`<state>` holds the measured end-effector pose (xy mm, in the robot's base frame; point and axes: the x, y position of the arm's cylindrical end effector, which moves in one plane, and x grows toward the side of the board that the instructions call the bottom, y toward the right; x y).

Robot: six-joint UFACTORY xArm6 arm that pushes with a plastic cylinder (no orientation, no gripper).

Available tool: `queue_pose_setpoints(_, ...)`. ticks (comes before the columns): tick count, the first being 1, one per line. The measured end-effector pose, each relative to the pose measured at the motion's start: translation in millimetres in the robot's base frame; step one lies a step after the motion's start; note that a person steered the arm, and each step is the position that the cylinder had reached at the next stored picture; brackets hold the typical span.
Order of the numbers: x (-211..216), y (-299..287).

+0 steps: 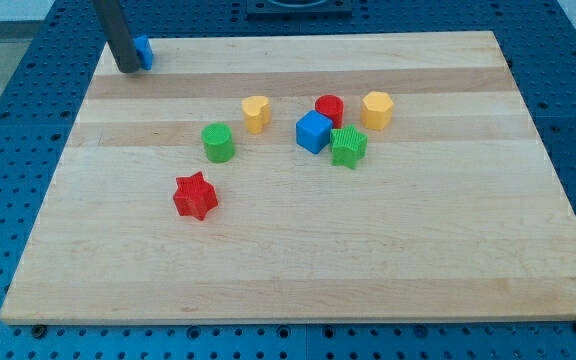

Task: Place the blue triangle at the top left center of the board

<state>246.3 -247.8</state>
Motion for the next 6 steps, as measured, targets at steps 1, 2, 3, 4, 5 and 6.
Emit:
queue_pose_setpoints(1,-7,-2)
queue_pose_setpoints(2,-5,-19)
queue_pose_setpoints(3,42,4)
queue_pose_setpoints(4,72,78)
queue_pose_setpoints(5,38,115)
queue_pose_setpoints(6,1,115)
